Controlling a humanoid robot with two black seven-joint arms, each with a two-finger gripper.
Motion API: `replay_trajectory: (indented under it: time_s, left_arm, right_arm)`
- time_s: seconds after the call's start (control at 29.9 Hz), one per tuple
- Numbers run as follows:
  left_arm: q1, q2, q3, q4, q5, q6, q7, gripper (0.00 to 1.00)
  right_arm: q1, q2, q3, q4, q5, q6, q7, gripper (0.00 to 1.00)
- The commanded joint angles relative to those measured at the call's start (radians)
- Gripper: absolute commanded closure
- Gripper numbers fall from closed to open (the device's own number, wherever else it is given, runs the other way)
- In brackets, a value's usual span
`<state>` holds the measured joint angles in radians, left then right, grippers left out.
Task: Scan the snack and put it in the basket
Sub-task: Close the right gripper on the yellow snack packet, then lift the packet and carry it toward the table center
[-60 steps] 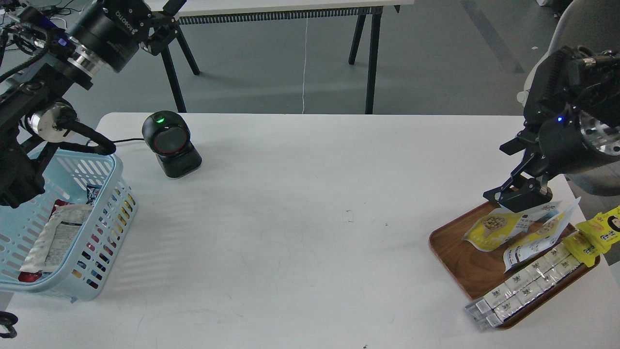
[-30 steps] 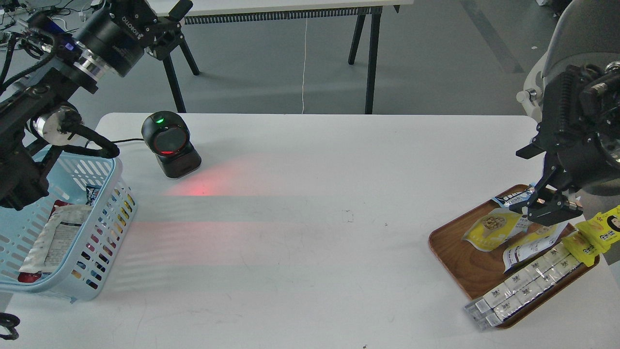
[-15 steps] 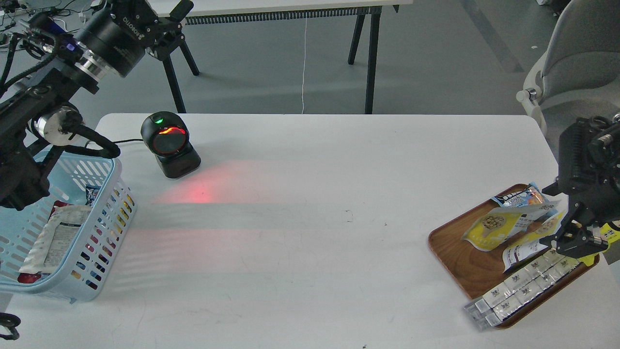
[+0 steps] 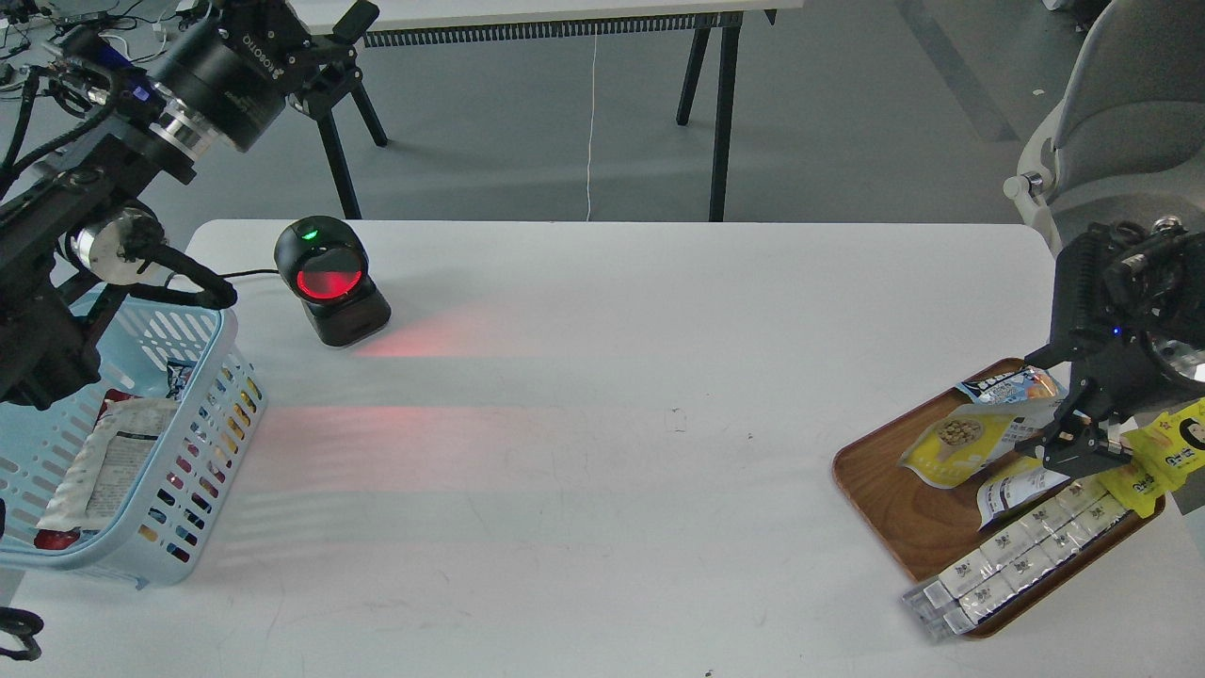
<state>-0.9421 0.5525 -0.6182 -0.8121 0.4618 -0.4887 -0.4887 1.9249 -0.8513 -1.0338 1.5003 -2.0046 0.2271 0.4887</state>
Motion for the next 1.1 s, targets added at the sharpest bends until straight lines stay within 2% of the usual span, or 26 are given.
replay_trajectory:
  time_s: [0.0,0.1,0.3,0.4,0.57,1.07]
  left_arm:
    - [0.002,0.003,0.000,0.002,0.000,0.000,0.000,0.00]
    - [0.002,0.004,0.000,0.004,0.000,0.000,0.000,0.00]
    - [0.003,-0.003,0.000,0.004,0.000,0.000,0.000,0.00]
    - [0.002,-0.005,0.000,0.004,0.000,0.000,0.000,0.00]
    - [0.002,-0.003,0.000,0.005,0.000,0.000,0.000,0.00]
    - [0.002,-0.009,0.000,0.005,0.000,0.000,0.000,0.00]
  right_arm:
    - [-0.044,0.003,0.041,-0.020,-0.014,0.000,0.000,0.18]
    - [-0.049,0.006,0.043,-0.021,-0.029,0.000,0.000,0.31]
    - [-0.076,0.005,0.064,-0.035,-0.065,0.000,0.000,0.70]
    - [-0.095,0.000,0.086,-0.034,-0.086,0.000,0.000,0.83]
    - [-0.127,-0.002,0.113,-0.035,-0.120,0.000,0.000,0.99]
    - [-0.132,-0.006,0.185,-0.049,-0.117,0.000,0.000,1.00]
